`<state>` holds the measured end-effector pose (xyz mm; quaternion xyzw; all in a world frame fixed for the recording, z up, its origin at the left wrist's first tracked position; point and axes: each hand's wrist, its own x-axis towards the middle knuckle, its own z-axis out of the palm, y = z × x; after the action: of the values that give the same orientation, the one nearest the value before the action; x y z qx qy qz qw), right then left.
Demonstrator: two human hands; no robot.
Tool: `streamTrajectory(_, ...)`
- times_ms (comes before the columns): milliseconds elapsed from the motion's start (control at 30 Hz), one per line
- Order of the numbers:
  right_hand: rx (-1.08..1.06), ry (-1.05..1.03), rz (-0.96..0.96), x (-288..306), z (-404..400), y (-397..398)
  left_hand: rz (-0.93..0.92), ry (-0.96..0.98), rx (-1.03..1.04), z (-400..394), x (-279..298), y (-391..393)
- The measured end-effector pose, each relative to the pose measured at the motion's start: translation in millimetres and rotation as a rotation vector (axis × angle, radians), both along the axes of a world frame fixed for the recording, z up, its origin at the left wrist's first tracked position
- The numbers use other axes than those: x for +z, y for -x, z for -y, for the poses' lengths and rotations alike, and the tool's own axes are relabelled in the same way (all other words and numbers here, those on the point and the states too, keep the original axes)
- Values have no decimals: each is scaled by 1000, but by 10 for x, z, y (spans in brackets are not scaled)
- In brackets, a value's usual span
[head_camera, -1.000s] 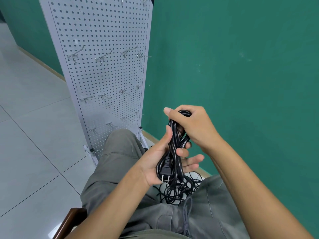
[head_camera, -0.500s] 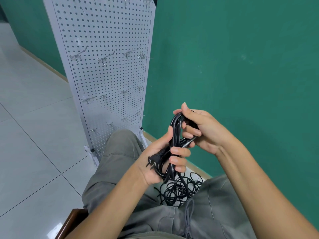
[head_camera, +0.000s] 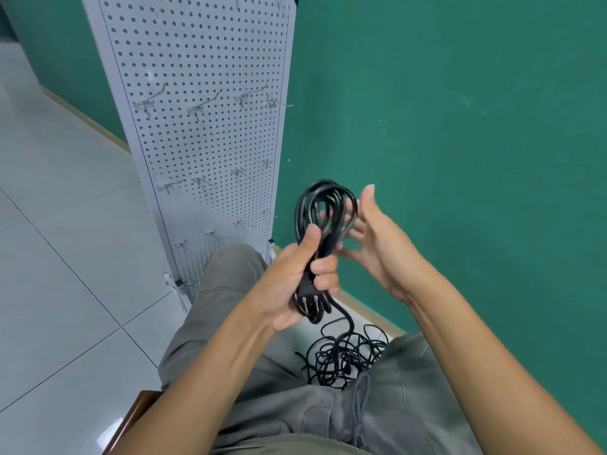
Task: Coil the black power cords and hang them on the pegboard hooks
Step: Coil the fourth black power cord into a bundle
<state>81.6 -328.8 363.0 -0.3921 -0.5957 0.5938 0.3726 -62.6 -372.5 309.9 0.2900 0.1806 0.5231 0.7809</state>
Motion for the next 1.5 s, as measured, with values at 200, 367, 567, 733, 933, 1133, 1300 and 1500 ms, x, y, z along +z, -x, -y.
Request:
streamTrajectory(200,193,151,220,-705,198,140,26,63,289,-140,91,332)
streamTrajectory(367,152,31,290,-840,326,153,80,120,635,-236,142,651)
streamTrajectory(567,177,-163,431,-661,369,142,-91,162,980,-349,-70,892)
streamTrajectory(733,247,-448,595,-303,333,212,-360,128,1069,-339,-139,745)
streamTrajectory(933,223,-536,598,105,213,243,-593,-36,930,-245,-171,407)
streamTrajectory(1133,-35,-475,499,205,15,137,-509,-60,628,-160,-188,117)
streamTrajectory(1300,-185,-436,509,115,-23,21,-400,-96,417,-54,-84,23)
streamTrajectory(1500,-170,-365,417,3,-19,-53,-502,-216,200,-63,-72,169)
